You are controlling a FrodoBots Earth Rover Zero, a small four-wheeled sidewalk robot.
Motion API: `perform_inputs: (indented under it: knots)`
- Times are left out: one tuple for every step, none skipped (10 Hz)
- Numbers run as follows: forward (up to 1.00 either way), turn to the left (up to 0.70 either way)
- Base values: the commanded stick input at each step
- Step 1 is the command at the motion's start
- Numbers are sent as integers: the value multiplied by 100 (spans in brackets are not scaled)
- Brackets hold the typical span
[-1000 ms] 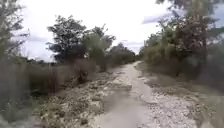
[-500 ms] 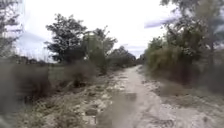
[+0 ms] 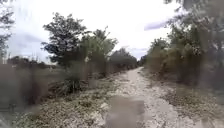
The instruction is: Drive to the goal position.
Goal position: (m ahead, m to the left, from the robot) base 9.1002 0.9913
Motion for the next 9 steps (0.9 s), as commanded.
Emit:
perform_inputs:
  knots:
    - [70, 0]
    - [70, 0]
    - [70, 0]
    - [70, 0]
    - [70, 0]
    - [70, -26]
    - [70, -35]
    - [70, -35]
    - [70, -35]
